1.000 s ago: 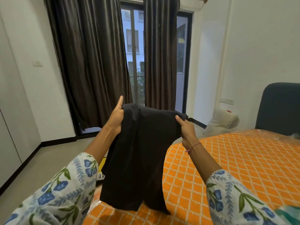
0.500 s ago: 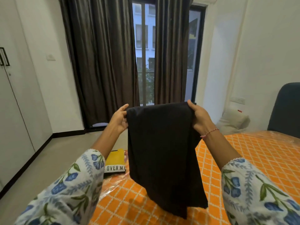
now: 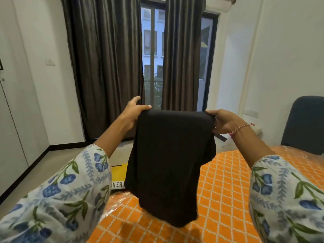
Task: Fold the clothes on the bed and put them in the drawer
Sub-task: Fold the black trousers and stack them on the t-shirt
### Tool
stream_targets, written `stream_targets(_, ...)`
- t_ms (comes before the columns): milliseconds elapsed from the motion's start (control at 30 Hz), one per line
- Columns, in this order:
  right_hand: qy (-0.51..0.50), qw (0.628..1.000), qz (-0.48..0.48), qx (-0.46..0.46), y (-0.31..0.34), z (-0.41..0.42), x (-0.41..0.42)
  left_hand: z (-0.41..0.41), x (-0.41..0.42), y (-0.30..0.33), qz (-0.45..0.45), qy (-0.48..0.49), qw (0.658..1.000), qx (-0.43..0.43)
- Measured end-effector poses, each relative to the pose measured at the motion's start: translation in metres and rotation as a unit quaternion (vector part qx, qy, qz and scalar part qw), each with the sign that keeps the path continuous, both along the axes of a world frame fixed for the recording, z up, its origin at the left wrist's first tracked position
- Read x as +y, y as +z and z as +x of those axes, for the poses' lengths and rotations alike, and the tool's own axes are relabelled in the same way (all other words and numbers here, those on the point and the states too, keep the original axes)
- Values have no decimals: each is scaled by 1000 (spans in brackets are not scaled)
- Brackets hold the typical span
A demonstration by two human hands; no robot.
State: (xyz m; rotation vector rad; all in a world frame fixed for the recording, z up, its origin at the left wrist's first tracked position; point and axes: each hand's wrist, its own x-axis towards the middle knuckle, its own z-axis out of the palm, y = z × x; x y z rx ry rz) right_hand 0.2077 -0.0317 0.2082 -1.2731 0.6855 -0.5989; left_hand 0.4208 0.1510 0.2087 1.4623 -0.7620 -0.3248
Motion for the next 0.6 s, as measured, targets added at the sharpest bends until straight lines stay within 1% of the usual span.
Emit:
stream_targets(100, 14, 996, 28, -85, -2, 0, -2, -5, 9, 12, -63, -106, 985, 117)
stream_targets(133, 25, 998, 15, -63, -3, 0, -1, -8, 9, 13, -67, -116, 983, 122)
stream_targets(200, 22, 999, -7, 34, -2, 0, 2, -11, 6, 14, -2, -71, 994, 84)
stream_targets(233, 19, 998, -4, 53, -2, 1, 2, -12, 4, 14, 36, -30, 997, 68)
stream_targets(267, 16, 999, 7, 38, -3, 0, 1, -13, 3, 14, 62, 3, 996, 70)
stream_targets(300, 13, 999, 35, -4, -6, 0, 2, -14, 3, 14, 64, 20, 994, 82)
stream_targets(333, 5, 997, 64, -41, -11, 0, 2, -14, 3, 14, 48, 23, 994, 94)
stream_targets(367, 5, 995, 80, -55, -16, 0, 3, -15, 3, 14, 30, 17, 994, 99)
stream_targets(433, -6, 996, 83, -18, -25, 1, 6, -21, 4, 9, 13, 3, 996, 90)
stream_targets(500, -49, 994, 95, 18, -29, 9, 6, -27, 3, 0, -10, -12, 996, 83)
stream_targets(567, -104, 990, 90, 17, -36, 16, 2, -27, 4, -8, -39, -16, 997, 64)
stream_targets(600, -130, 989, 77, -6, -42, 22, -5, -26, 6, -9, -53, -14, 997, 48)
